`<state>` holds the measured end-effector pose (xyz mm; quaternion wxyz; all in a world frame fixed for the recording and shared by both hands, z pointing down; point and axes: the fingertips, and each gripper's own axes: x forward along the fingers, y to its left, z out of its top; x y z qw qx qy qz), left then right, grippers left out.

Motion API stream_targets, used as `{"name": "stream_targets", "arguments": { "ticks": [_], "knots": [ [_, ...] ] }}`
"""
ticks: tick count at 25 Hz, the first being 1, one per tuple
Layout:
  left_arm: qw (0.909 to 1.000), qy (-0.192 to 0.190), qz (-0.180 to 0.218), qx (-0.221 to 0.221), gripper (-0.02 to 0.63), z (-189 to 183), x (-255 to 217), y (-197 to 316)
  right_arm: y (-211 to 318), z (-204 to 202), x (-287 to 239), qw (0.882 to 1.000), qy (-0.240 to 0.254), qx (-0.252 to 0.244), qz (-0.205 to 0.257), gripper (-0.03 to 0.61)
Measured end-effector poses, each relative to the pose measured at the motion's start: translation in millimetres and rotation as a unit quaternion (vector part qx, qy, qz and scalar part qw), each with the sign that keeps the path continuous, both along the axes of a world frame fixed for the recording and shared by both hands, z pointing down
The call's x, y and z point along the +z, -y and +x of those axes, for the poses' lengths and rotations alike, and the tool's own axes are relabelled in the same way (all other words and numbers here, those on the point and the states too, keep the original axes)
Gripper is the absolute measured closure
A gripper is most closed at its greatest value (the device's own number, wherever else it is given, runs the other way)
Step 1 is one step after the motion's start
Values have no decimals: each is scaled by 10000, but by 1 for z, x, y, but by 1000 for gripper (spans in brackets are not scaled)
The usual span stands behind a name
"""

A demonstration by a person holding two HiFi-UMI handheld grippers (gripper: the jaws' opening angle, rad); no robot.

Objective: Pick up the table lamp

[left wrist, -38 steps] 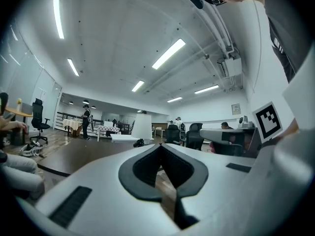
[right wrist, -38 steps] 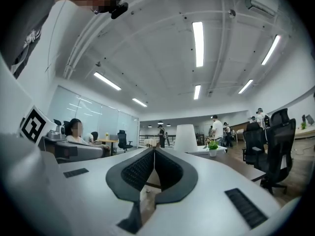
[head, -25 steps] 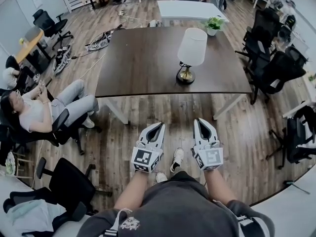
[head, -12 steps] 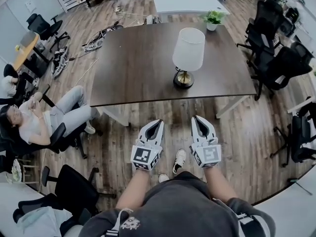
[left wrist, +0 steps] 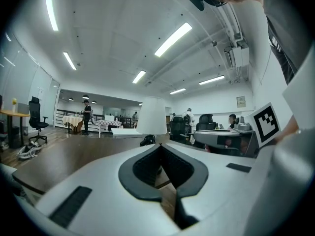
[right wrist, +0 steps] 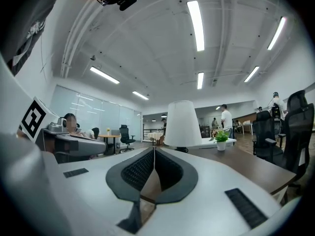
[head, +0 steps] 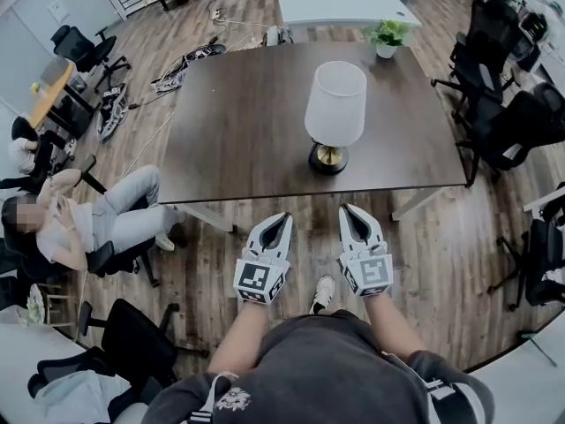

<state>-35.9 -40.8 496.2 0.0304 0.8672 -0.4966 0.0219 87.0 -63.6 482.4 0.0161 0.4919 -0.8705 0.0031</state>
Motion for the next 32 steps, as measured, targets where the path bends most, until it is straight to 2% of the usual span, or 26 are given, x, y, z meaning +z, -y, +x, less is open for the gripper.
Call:
{"name": "stream_targets", "arguments": {
  "ticks": [9,15,20,26,32],
  "knots": [
    [9999,28,-29,-141,606,9,5,35,36,5,10,9998,-85,-187,-72,551],
    [9998,-3,-80,-178,606,2,6,54,53,0,15,9998,-44,-138,-127,551],
    [9999,-72,-113,-89,606,-5,7,83,79,-10,21,9997,-131,-96,-197,551],
    [9999,-103,10,131,606,-17,-3,120,109,-18,37,9992,-200,149,-313,551],
    [9995,-106,-60,305,606,-34,5,154,129,-29,52,9978,-246,399,-458,551]
  ]
}}
